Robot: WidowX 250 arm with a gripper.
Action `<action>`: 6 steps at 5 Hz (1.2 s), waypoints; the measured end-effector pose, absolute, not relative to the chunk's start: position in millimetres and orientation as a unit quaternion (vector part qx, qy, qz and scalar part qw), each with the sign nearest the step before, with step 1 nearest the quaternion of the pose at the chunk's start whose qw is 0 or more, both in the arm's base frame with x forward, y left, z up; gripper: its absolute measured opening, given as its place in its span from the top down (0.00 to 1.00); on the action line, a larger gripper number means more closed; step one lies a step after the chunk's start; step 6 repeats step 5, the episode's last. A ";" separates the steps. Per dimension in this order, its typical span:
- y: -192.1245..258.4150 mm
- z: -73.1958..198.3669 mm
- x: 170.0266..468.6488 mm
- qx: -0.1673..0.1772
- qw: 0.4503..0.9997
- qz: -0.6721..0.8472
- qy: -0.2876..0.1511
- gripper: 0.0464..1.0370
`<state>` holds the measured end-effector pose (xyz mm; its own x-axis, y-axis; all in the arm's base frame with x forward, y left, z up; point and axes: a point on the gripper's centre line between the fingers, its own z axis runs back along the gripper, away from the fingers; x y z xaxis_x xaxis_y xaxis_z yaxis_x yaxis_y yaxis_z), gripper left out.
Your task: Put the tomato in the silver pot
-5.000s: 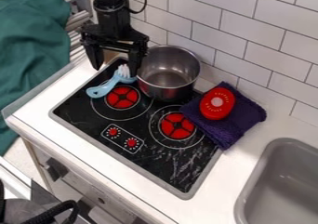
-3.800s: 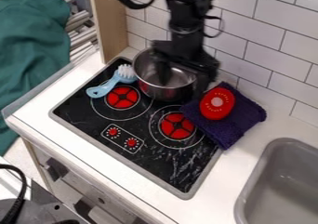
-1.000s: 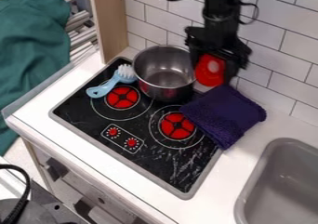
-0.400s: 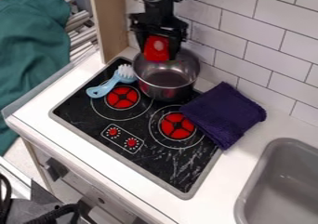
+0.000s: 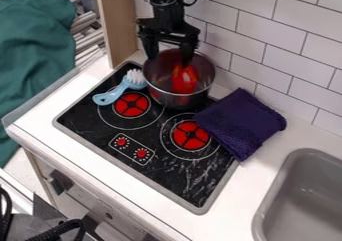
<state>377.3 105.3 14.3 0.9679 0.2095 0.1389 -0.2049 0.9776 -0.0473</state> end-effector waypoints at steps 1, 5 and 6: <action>94.4 33.1 370.1 -0.004 0.991 0.097 -0.089 0.03; 56.6 51.6 327.3 0.003 0.994 0.067 -0.088 0.03; 56.6 51.6 327.3 0.003 0.994 0.067 -0.088 0.03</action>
